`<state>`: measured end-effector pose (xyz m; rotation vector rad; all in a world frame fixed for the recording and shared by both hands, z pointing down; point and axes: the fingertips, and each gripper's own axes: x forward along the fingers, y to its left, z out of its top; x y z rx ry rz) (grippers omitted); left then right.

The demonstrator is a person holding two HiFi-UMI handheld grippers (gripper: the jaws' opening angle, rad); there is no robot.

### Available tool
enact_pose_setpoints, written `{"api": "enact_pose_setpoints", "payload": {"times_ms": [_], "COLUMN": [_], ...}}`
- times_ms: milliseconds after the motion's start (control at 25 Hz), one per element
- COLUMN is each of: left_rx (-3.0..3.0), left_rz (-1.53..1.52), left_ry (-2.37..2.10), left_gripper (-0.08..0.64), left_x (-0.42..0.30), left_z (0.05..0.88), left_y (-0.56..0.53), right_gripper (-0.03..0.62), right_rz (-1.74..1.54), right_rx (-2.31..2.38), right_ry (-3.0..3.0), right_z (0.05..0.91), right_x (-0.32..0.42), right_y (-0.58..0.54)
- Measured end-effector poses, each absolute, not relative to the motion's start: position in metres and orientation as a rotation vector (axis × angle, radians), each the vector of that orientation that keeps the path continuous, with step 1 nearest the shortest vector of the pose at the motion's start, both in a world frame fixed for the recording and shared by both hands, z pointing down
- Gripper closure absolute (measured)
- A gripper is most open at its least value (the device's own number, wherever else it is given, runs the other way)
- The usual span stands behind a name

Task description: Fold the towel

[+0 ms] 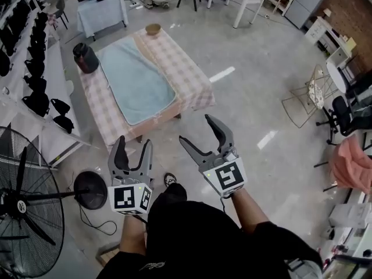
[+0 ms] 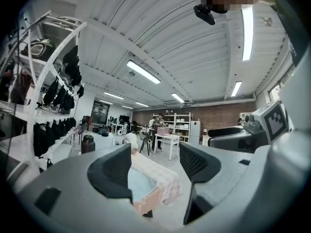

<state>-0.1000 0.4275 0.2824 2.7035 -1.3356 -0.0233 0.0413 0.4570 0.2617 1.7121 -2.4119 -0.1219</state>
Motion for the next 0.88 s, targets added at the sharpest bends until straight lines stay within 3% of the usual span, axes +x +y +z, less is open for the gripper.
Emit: {"api": "enact_pose_setpoints", "payload": {"times_ms": [880], "left_rx": [2.635], "left_rz": [-0.038], "left_ry": [-1.404], "left_gripper": [0.267], "left_x": [-0.112], "left_z": [0.303], "left_y": [0.251], "right_gripper": [0.250], "right_rz": [-0.066], "right_rx": [1.538], "right_ry": [-2.472], "right_z": [0.297], "right_x": [0.033], "right_y": [0.265]}}
